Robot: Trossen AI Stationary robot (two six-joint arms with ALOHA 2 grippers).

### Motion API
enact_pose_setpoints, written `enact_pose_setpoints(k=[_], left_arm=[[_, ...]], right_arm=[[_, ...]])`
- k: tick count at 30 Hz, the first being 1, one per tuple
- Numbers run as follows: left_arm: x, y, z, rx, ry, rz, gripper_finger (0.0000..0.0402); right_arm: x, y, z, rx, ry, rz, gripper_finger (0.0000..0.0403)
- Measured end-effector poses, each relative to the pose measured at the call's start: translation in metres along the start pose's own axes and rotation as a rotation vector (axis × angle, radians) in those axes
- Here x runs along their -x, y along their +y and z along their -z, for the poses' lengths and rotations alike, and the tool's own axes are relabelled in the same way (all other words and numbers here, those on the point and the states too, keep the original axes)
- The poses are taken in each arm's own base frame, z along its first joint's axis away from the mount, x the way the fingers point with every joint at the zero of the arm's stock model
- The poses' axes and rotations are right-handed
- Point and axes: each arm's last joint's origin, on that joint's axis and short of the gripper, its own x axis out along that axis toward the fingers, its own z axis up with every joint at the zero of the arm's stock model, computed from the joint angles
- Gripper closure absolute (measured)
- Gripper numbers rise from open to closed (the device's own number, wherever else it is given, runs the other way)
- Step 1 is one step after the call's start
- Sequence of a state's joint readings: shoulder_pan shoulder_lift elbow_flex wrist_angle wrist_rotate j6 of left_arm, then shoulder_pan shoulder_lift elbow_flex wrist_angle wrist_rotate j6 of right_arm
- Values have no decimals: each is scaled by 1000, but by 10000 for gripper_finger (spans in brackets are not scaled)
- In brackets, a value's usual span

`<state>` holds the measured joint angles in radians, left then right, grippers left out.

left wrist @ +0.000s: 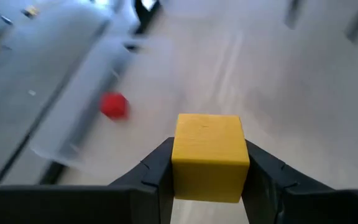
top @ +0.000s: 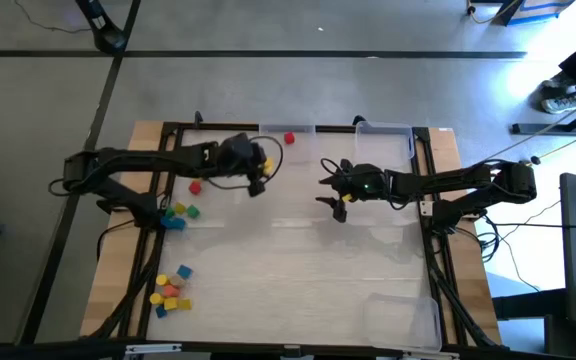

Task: Sort blocks by size
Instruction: Put the square yellow block into the top left transparent bin

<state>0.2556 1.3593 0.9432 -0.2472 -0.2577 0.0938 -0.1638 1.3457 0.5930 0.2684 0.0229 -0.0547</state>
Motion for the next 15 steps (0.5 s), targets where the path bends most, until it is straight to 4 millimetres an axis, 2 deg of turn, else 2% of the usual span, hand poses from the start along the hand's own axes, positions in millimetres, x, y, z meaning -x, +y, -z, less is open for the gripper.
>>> enact_pose_setpoints(k=[7,15], left_arm=[[-37,7,-1,-31,-61,-44,265],[-77,32,13,52,-35,-126,267]], right_arm=[[-5,-2,2,1,2,64,152],[-10,-1,6,2,16,64,152]])
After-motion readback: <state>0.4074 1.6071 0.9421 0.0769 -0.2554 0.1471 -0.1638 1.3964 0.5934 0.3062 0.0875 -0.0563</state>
